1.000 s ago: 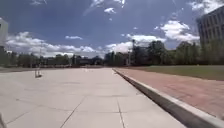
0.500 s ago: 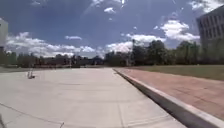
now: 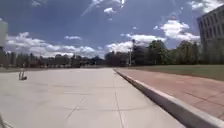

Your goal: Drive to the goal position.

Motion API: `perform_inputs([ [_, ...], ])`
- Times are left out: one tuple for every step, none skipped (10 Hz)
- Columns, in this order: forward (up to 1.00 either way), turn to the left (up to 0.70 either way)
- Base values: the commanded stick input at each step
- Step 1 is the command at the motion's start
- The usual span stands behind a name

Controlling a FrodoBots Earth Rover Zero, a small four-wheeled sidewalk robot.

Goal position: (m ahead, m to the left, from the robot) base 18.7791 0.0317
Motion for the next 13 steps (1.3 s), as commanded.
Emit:
perform_inputs([
  [0.7,0.0],
  [0.7,0.0],
  [0.7,0.0],
  [0.7,0.0],
  [0.7,0.0],
  [0.7,0.0],
  [0.7,0.0],
  [0.7,0.08],
  [0.7,0.06],
  [0.7,0.05],
  [0.7,0.27],
  [0.7,0.34],
  [0.7,0.18],
])
